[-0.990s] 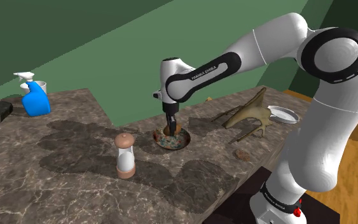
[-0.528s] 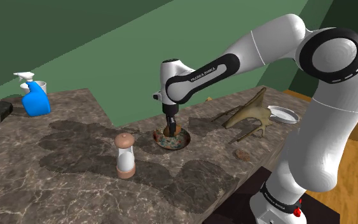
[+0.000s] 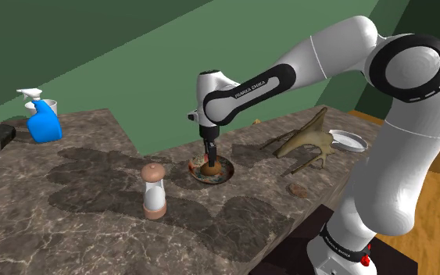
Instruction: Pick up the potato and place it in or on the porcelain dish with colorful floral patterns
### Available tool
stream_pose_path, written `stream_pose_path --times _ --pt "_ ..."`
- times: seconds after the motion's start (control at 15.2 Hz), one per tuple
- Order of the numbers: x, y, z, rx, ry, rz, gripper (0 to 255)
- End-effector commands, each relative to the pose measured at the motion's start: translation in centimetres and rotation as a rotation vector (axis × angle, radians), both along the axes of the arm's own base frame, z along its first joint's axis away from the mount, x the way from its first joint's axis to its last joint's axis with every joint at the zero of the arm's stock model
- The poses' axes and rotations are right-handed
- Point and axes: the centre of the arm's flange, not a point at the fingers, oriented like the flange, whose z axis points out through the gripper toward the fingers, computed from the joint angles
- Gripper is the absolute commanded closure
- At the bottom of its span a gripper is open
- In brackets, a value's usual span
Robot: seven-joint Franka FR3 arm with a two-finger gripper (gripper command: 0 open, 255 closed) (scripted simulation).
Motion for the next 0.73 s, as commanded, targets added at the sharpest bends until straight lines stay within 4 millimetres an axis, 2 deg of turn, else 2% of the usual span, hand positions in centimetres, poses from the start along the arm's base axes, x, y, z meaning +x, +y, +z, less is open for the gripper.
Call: stream_pose_path --times 0.0,0.13,0.66 --pt "0.2 0.1 1.9 0.0 0.0 0.0 0" --pt "0.4 0.2 4.3 0.0 0.0 0.0 0" --pt "0.4 0.2 4.3 0.0 0.0 0.0 0"
